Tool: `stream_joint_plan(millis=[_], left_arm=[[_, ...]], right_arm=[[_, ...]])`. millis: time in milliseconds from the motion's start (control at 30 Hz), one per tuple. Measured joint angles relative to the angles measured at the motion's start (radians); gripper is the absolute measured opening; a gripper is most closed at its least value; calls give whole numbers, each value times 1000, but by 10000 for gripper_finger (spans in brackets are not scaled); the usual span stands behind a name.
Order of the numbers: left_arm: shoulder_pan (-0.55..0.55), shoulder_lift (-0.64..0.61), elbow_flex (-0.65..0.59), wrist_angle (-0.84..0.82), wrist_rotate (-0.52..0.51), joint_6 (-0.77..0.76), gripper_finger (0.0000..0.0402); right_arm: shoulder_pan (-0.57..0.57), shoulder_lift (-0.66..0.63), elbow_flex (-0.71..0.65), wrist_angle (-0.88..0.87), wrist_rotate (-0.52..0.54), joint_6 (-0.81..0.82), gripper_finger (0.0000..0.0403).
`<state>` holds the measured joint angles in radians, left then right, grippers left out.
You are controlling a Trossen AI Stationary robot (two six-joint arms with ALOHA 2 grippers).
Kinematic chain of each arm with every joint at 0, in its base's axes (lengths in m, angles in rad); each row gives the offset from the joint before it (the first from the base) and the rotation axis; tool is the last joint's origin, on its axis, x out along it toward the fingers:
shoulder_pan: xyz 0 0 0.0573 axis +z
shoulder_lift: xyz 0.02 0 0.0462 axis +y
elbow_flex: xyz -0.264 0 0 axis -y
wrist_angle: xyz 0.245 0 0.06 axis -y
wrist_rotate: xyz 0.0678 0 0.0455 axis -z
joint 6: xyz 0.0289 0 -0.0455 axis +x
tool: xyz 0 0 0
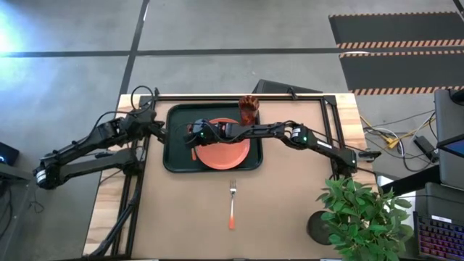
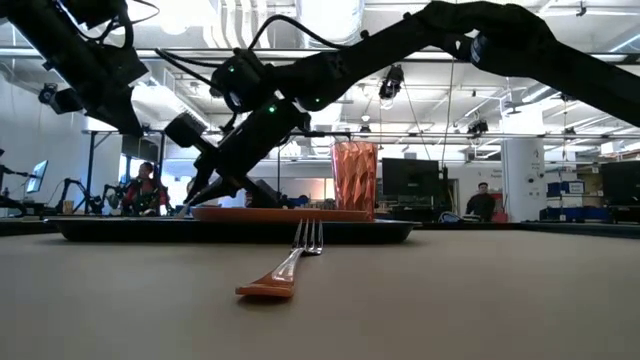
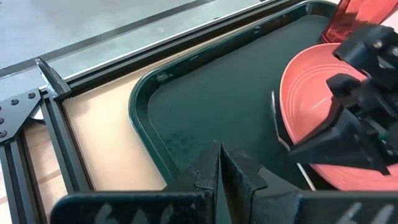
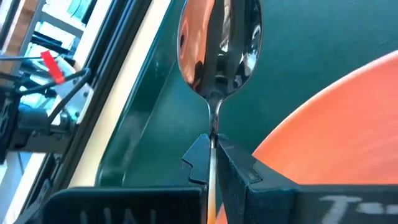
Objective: Pick and place plate/cup/fork/spoon on tray
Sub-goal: Put the orange spoon beside the orange plate on the black tray
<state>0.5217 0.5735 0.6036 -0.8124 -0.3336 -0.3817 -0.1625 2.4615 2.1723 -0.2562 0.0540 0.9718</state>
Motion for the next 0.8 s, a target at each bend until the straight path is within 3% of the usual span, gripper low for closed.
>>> stream_joint_plan(millis=[800], left_arm=[[0, 0, -3, 0, 0, -3, 0]], right_arm=[[2, 0, -33, 9, -36, 25, 8]])
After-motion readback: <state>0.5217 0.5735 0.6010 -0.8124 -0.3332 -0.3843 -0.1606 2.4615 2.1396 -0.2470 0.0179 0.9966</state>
